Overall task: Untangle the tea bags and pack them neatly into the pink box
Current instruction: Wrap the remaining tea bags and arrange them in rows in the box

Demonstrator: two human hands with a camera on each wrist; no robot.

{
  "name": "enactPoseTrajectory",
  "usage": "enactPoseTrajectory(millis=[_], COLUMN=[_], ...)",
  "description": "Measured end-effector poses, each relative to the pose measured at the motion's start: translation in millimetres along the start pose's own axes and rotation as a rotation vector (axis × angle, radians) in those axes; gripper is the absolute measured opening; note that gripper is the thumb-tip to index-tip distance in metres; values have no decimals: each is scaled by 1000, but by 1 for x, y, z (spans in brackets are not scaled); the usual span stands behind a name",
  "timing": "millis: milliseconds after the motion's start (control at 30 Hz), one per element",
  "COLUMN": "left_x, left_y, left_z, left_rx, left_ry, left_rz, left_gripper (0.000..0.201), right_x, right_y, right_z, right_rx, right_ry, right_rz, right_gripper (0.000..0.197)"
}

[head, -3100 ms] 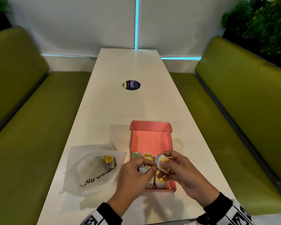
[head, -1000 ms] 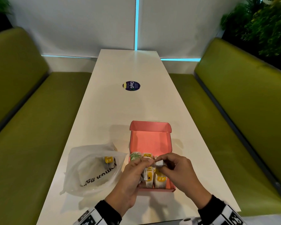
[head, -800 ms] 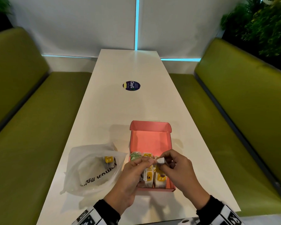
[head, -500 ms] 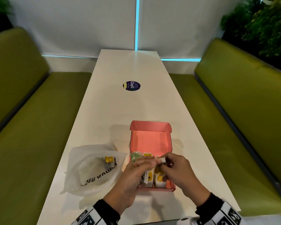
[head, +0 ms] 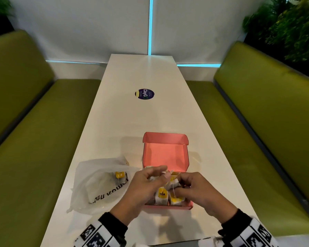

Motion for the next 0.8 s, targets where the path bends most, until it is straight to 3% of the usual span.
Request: enactPoseTrajectory(millis=[100,200,433,567,700,800], left_x=[0,-1,1,2,-1,-2], left_y=[-6,-13,-24,-24,-24,-24], left_z=[-3,1,1,-3,2,0], left_rx=[-187,-262,-9,92,78,11], left_ry=[-99,-83,-32,5,52,-33], left_rz=[26,26,122,150,158,173], left_gripper=[27,14,11,13,19,28], right_x=[1,2,2,5,4,4], right_y=[1,5,13,20,22,19], right_z=[0,1,18,6,6,6], right_rx=[29,13,-163,-237,-238,-187], right_ry=[-25,-71,14,-27,-9,-67], right_rz=[-11,-41,-37,-49,-18,-2], right_gripper=[24,18,17,35,24,17])
Point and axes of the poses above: each hand's wrist, its own x-axis away from the middle knuckle, its own z-axis out of the back of the hand, y = z × x, the point moved 6 cm from there along -x, towards the middle knuckle, and after that the axes turned 12 degrees about x, right-handed, at the moved point
